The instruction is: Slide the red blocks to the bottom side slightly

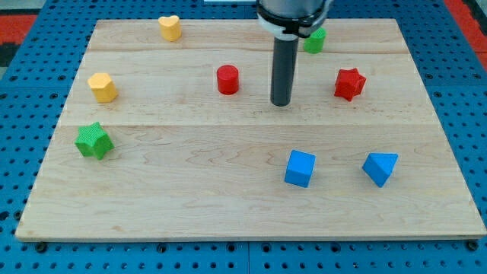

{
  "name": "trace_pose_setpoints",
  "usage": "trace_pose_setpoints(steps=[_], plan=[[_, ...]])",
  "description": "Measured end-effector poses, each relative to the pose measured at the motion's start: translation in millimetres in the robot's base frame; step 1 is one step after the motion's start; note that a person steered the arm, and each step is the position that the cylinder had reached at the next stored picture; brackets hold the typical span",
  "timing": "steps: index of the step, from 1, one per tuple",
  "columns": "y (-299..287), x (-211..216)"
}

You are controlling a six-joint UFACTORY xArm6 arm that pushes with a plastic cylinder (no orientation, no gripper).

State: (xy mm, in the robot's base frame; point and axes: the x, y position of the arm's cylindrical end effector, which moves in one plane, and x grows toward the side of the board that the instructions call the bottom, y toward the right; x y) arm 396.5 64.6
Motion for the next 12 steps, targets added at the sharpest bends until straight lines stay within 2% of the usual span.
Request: trace_pose_setpoints(steps=[2,3,4,5,6,7,8,9,10,11,12], plan=[[41.7,-28.8],[6.2,4.0],[-80.5,-2.3],[-138.5,-25.8],[-157.3,-46.1],[-146.4,-64.9],[-147.8,-104.3],[-127.8,-109.0],[-104.7,-53.7],[-102.9,-60.7],[-152.2,-95.5]])
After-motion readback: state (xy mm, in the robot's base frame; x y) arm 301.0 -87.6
